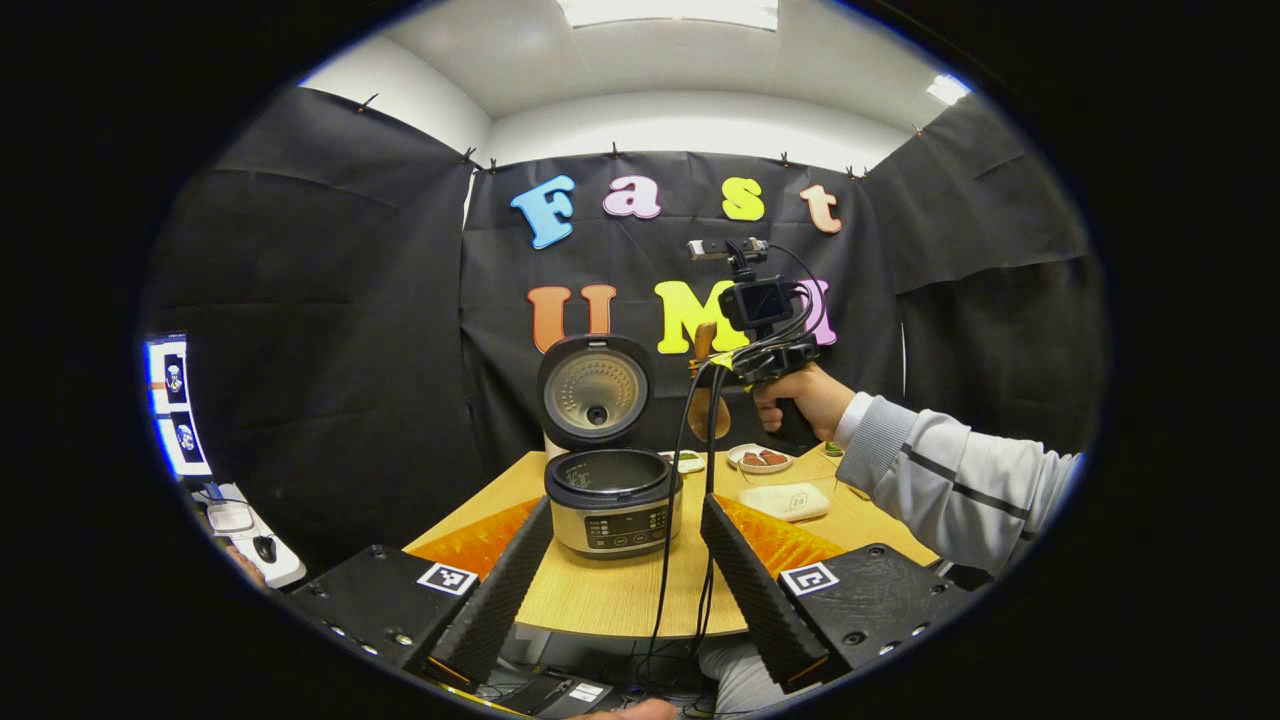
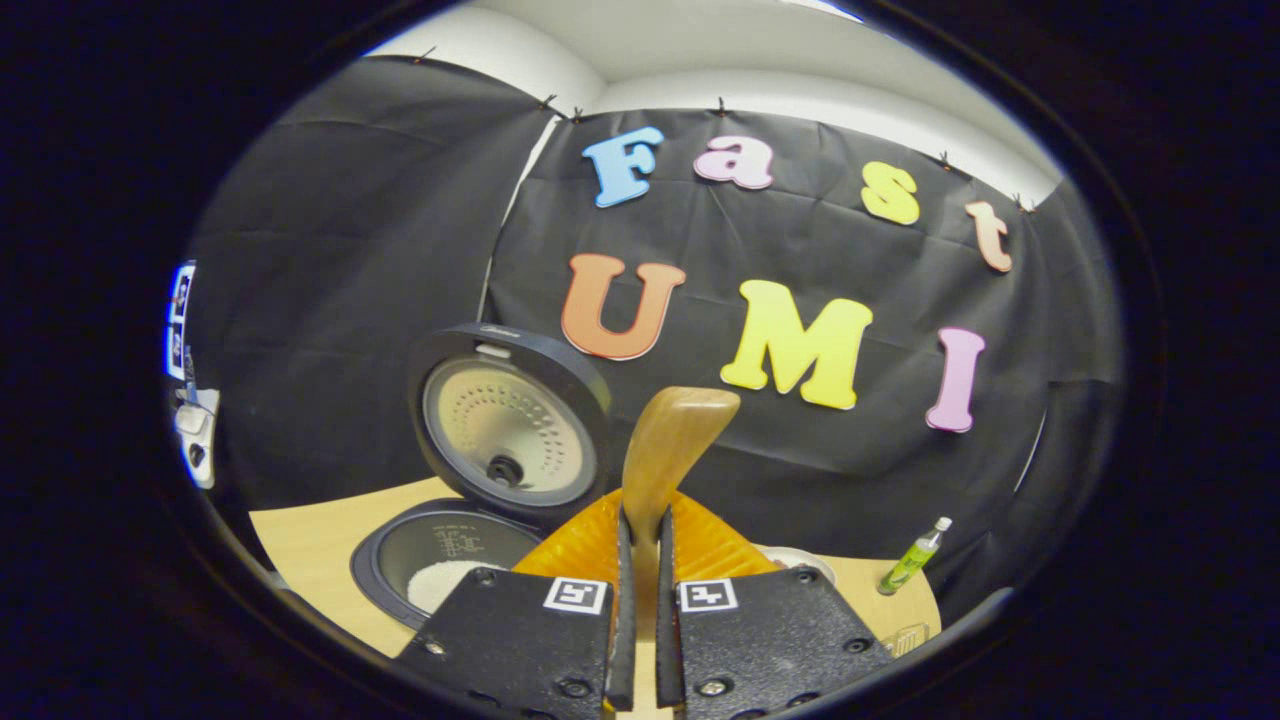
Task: Close the left gripper, press the button to open the rice cooker; take a wooden spoon from the chopstick holder with the right hand, scoop a spoonful of rice and pour it into the rice cooker, then put the wooden spoon back into the chopstick holder.
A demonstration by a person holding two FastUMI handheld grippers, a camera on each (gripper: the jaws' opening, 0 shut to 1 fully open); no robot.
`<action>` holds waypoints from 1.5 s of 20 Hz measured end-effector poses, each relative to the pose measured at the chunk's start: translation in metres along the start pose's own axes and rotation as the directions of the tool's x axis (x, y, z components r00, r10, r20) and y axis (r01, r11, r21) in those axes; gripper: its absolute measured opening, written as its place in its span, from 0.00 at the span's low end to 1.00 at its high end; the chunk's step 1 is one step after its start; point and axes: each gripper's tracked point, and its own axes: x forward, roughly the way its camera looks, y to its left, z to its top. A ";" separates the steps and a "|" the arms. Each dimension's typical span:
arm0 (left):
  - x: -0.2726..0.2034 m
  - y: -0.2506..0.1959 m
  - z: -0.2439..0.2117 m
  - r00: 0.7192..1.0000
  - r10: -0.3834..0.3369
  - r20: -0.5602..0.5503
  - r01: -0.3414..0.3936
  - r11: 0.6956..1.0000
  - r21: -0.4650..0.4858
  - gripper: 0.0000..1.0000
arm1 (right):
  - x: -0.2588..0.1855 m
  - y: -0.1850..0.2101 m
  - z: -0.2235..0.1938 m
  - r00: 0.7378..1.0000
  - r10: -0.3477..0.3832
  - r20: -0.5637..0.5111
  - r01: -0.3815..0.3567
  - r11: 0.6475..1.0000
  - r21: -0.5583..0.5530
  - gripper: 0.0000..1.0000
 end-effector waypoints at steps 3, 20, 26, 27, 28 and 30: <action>0.003 -0.005 0.002 1.000 -0.009 0.008 0.009 1.000 -0.007 0.95 | -0.010 -0.040 -0.007 0.999 -0.039 -0.014 0.039 0.999 0.034 0.13; 0.017 -0.044 0.020 0.999 -0.021 0.028 0.021 0.999 0.027 0.95 | -0.084 -0.283 -0.071 0.951 -0.303 -0.062 0.308 0.945 0.105 0.14; 0.021 -0.050 0.031 0.999 -0.019 0.047 0.018 1.000 0.009 0.95 | -0.083 -0.344 -0.131 0.921 -0.363 -0.141 0.383 0.910 0.161 0.14; 0.019 -0.046 0.031 0.999 -0.011 0.051 0.010 1.000 0.005 0.95 | -0.081 -0.350 -0.141 0.917 -0.366 -0.158 0.391 0.904 0.174 0.14; 0.017 -0.044 0.032 0.998 -0.005 0.056 0.005 1.000 -0.003 0.94 | -0.079 -0.352 -0.149 0.914 -0.366 -0.172 0.394 0.902 0.177 0.14; 0.016 -0.041 0.032 0.998 -0.002 0.057 0.003 1.000 -0.018 0.94 | -0.076 -0.356 -0.164 0.905 -0.377 -0.198 0.410 0.897 0.167 0.14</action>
